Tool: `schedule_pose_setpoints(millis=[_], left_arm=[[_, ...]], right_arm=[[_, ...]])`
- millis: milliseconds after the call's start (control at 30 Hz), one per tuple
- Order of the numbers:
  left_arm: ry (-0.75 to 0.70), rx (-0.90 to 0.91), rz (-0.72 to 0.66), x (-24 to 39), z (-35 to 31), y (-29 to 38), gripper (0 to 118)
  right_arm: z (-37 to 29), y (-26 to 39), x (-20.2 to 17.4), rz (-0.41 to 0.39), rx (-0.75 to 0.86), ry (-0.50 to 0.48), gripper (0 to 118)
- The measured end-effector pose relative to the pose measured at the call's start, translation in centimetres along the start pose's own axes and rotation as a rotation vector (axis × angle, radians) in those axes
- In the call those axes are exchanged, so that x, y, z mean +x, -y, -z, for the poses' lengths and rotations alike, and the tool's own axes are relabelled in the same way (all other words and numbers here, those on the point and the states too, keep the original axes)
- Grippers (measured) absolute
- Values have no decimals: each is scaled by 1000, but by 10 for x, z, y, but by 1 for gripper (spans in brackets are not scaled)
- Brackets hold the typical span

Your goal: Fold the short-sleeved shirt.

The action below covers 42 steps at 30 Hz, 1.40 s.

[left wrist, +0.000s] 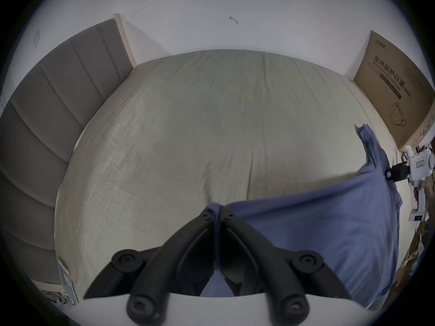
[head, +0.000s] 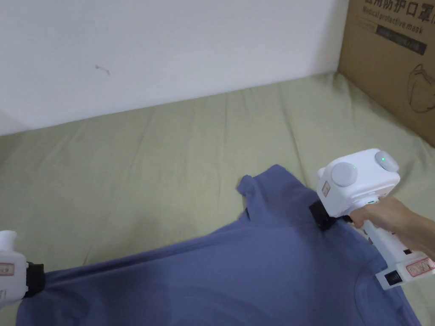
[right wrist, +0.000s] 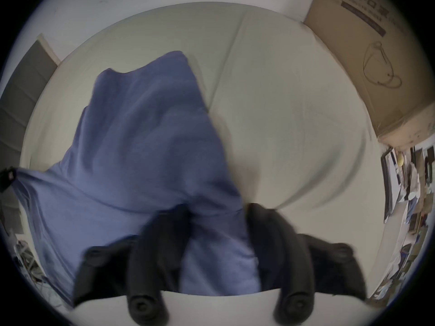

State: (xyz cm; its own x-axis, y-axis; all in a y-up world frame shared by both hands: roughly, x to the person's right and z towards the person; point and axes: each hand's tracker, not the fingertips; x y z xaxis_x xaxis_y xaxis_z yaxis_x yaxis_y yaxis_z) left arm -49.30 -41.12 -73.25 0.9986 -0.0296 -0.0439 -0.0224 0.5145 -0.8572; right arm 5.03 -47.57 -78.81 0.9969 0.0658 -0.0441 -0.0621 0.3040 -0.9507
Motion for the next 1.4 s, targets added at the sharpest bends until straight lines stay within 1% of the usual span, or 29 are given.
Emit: schedule_pose_setpoints(millis=[33,67,100,133,167,200,233,267,300,367,400,467,567,633,700,767,900,1000,1033,1067,1133,1167,1233,1300,1333,1400], left_arm=[[1,2,-1,2,-4,2,1],[8,10,-10,2,-8,4,1],[7,14,-18,2,-12,6,1],[7,17,-25,3,-16,9,1],[8,22,-24,3,-22,11,1],[8,26,-21,2,-28,13,1],[8,33,-25,1,-35,14,1],[11,47,-31,0,-44,15,1],[14,54,-38,-1,-50,16,1],[19,92,-43,-2,-70,16,1],[20,107,-42,-3,-79,15,1],[-4,171,-20,0,-104,11,1],[-14,222,-18,-3,-138,-3,1],[-15,290,-63,-9,-166,-16,1],[-13,350,-88,-12,-193,-30,1],[-19,400,-63,-11,-220,-45,1],[-51,506,-55,-9,-272,-79,1],[-60,566,-53,-9,-303,-114,1],[-62,576,-26,-8,-311,-125,1],[-75,585,-41,-7,-320,-138,1],[-57,600,-66,-8,-337,-164,1],[-57,623,-94,-9,-346,-175,1],[-69,651,-66,-7,-365,-201,1],[-73,700,-57,-9,-382,-223,1],[-67,734,-106,-10,-390,-230,1],[-80,724,-77,-8,-404,-253,1]], right_arm=[[-4,4,-9,-17,12,1,0],[-4,9,-22,-62,14,85,0],[-4,12,-29,-122,13,105,0],[-5,16,-35,-158,24,142,0],[-10,16,-35,-148,30,152,0],[-17,15,-35,-105,34,132,0],[-28,15,-29,-18,25,24,0],[-42,17,-23,29,44,-25,0],[-55,20,-22,32,75,-16,0],[-86,23,-15,-25,167,26,0],[-99,22,-10,-19,177,24,0],[-135,21,0,21,215,-32,0],[-186,13,18,52,278,-69,0],[-222,9,26,81,322,-102,0],[-259,5,29,69,395,-91,0],[-295,0,30,55,449,-83,0],[-369,-13,35,61,539,-112,0],[-415,-32,36,40,593,-71,0],[-427,-40,37,43,615,-56,0],[-441,-50,39,72,634,-56,0],[-465,-71,45,117,653,-89,0],[-476,-79,46,122,657,-91,0],[-502,-96,49,139,695,-80,0],[-522,-109,54,128,732,-81,0],[-532,-114,56,139,744,-79,0],[-552,-117,57,163,765,-94,0]])
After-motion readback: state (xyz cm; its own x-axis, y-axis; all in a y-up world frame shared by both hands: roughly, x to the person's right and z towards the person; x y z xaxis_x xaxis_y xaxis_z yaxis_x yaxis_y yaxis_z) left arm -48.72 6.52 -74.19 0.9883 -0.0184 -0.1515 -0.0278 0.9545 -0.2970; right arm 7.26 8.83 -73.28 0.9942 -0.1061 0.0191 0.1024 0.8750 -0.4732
